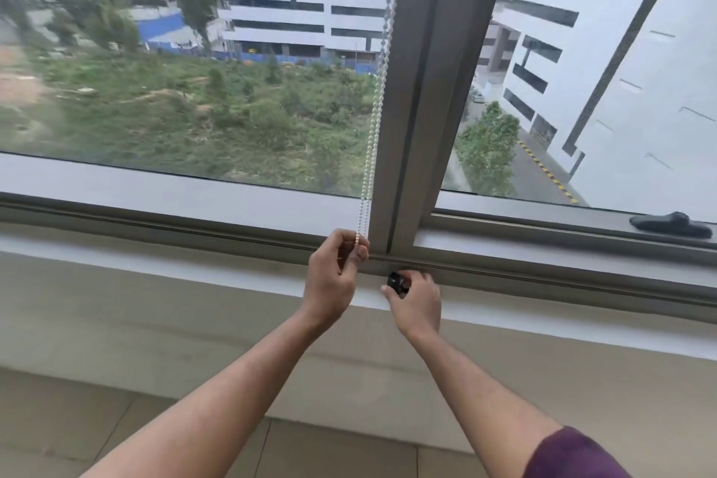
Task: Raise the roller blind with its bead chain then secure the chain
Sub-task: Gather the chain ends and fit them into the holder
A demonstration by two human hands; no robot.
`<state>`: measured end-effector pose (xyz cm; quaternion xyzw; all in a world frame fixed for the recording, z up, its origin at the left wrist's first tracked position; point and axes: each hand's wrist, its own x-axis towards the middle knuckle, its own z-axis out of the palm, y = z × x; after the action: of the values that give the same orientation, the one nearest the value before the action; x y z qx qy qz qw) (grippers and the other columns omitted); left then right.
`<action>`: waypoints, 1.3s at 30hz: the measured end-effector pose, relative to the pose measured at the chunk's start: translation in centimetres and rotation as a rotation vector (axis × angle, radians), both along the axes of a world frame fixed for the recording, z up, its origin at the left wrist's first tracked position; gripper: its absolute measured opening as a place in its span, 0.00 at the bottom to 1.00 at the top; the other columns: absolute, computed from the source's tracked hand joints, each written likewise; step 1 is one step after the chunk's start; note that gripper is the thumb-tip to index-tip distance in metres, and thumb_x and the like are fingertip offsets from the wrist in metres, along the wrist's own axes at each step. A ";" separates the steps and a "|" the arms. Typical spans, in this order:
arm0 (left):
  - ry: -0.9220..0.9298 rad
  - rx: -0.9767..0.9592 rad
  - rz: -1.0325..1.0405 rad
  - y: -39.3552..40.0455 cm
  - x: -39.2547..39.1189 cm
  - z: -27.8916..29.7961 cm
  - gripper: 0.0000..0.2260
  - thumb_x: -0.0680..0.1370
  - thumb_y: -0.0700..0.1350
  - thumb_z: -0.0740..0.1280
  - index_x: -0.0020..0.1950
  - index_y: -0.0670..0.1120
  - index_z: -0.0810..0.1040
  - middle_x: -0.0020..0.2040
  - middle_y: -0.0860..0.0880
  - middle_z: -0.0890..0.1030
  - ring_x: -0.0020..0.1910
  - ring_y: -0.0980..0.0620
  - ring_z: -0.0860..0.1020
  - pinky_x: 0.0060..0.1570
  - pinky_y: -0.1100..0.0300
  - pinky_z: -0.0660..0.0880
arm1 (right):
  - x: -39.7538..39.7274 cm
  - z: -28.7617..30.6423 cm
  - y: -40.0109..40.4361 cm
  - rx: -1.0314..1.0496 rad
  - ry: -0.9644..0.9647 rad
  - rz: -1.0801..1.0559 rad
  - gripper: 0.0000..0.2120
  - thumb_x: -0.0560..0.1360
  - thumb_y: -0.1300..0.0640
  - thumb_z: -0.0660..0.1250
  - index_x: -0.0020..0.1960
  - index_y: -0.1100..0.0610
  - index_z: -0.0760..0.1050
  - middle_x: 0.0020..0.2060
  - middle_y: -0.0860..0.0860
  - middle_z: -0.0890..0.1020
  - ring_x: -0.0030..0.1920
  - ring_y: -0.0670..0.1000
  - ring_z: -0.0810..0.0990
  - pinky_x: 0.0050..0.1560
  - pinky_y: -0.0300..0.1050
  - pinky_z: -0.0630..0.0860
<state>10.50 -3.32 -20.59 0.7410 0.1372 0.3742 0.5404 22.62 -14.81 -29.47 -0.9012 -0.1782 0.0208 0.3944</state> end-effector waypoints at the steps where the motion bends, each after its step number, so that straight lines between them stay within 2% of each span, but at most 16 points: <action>1: -0.006 -0.007 0.003 -0.1 -0.1 0.0 0.03 0.81 0.40 0.67 0.50 0.48 0.78 0.43 0.52 0.83 0.44 0.50 0.82 0.51 0.47 0.80 | 0.0 -0.2 0.3 0.004 0.007 -0.007 0.20 0.72 0.47 0.77 0.60 0.52 0.81 0.56 0.53 0.81 0.58 0.58 0.77 0.61 0.50 0.74; 5: -0.029 -0.055 0.004 -0.5 -0.7 -0.1 0.03 0.80 0.39 0.69 0.51 0.46 0.77 0.43 0.55 0.82 0.44 0.52 0.81 0.50 0.52 0.79 | 0.2 -0.7 0.9 0.028 0.033 -0.028 0.16 0.73 0.50 0.76 0.59 0.54 0.81 0.55 0.54 0.81 0.58 0.59 0.76 0.61 0.50 0.74; 8: -0.038 -0.134 -0.010 -0.5 -0.8 -0.2 0.05 0.79 0.36 0.71 0.48 0.45 0.79 0.44 0.51 0.83 0.44 0.51 0.81 0.51 0.53 0.79 | 0.0 -0.6 0.9 0.057 0.025 -0.014 0.15 0.73 0.51 0.77 0.57 0.54 0.82 0.54 0.53 0.81 0.57 0.58 0.76 0.59 0.49 0.73; 10: -0.056 -0.220 -0.001 -0.4 -0.8 -0.2 0.07 0.76 0.34 0.73 0.48 0.45 0.80 0.45 0.47 0.84 0.44 0.50 0.83 0.52 0.54 0.80 | -0.4 -0.3 0.6 0.119 0.016 0.029 0.12 0.72 0.52 0.78 0.53 0.53 0.82 0.51 0.50 0.81 0.56 0.55 0.76 0.56 0.47 0.73; 14: -0.108 -0.372 0.006 -0.5 -0.7 -0.1 0.07 0.73 0.33 0.76 0.49 0.41 0.83 0.45 0.47 0.87 0.45 0.48 0.84 0.52 0.53 0.81 | -1.7 0.9 -0.2 0.236 0.050 0.106 0.11 0.69 0.49 0.79 0.45 0.47 0.78 0.42 0.41 0.83 0.46 0.45 0.81 0.47 0.45 0.76; 16: -0.119 -0.424 -0.001 -0.7 -0.6 -0.1 0.08 0.72 0.33 0.77 0.48 0.42 0.83 0.45 0.48 0.87 0.46 0.48 0.84 0.54 0.50 0.82 | -2.3 1.7 -0.6 0.288 0.068 0.131 0.13 0.68 0.48 0.80 0.44 0.46 0.77 0.38 0.40 0.84 0.42 0.40 0.82 0.44 0.42 0.78; 18: -0.121 -0.452 0.001 -1.0 -0.6 -0.2 0.09 0.72 0.33 0.77 0.47 0.44 0.84 0.45 0.47 0.87 0.47 0.48 0.84 0.55 0.49 0.82 | -2.9 2.4 -0.8 0.345 0.070 0.169 0.14 0.68 0.47 0.81 0.43 0.47 0.77 0.38 0.41 0.85 0.42 0.39 0.84 0.44 0.43 0.80; 21: -0.121 -0.453 0.017 -1.4 -0.9 -0.4 0.09 0.72 0.35 0.78 0.45 0.48 0.85 0.43 0.46 0.87 0.45 0.48 0.84 0.52 0.54 0.82 | -3.8 3.7 -1.0 0.393 0.029 0.230 0.15 0.67 0.44 0.81 0.44 0.47 0.77 0.38 0.41 0.86 0.43 0.40 0.85 0.43 0.43 0.81; 25: -0.115 -0.459 0.016 -1.6 -1.3 -0.3 0.09 0.71 0.34 0.78 0.45 0.47 0.84 0.41 0.49 0.87 0.42 0.53 0.84 0.47 0.62 0.81 | -5.1 5.1 -1.2 0.436 -0.026 0.255 0.19 0.65 0.37 0.80 0.43 0.46 0.76 0.39 0.37 0.85 0.42 0.40 0.85 0.40 0.42 0.80; 31: -0.104 -0.466 -0.001 -2.1 -2.2 -0.3 0.08 0.71 0.33 0.77 0.46 0.43 0.84 0.41 0.49 0.87 0.42 0.52 0.84 0.46 0.59 0.82 | -6.2 5.7 -1.2 0.458 -0.028 0.220 0.21 0.63 0.33 0.79 0.41 0.46 0.75 0.36 0.41 0.85 0.40 0.42 0.84 0.39 0.50 0.81; 35: -0.092 -0.417 -0.016 -2.3 -2.5 -0.4 0.07 0.72 0.32 0.77 0.47 0.40 0.83 0.39 0.49 0.86 0.40 0.53 0.84 0.44 0.61 0.81 | -6.6 6.0 -1.2 0.478 -0.038 0.216 0.21 0.64 0.32 0.78 0.40 0.46 0.74 0.37 0.38 0.85 0.39 0.41 0.84 0.37 0.49 0.81; 39: -0.076 -0.382 -0.029 -2.6 -2.8 -0.4 0.07 0.72 0.32 0.76 0.45 0.42 0.83 0.40 0.48 0.86 0.42 0.51 0.85 0.44 0.61 0.80 | -6.8 6.2 -1.2 0.477 -0.038 0.223 0.20 0.65 0.34 0.77 0.40 0.47 0.74 0.35 0.40 0.85 0.39 0.41 0.85 0.38 0.50 0.81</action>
<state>7.69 -5.89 -20.96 0.6122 0.1744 0.3611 0.6815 15.85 -16.05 -23.23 -0.7578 -0.2836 0.0045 0.5877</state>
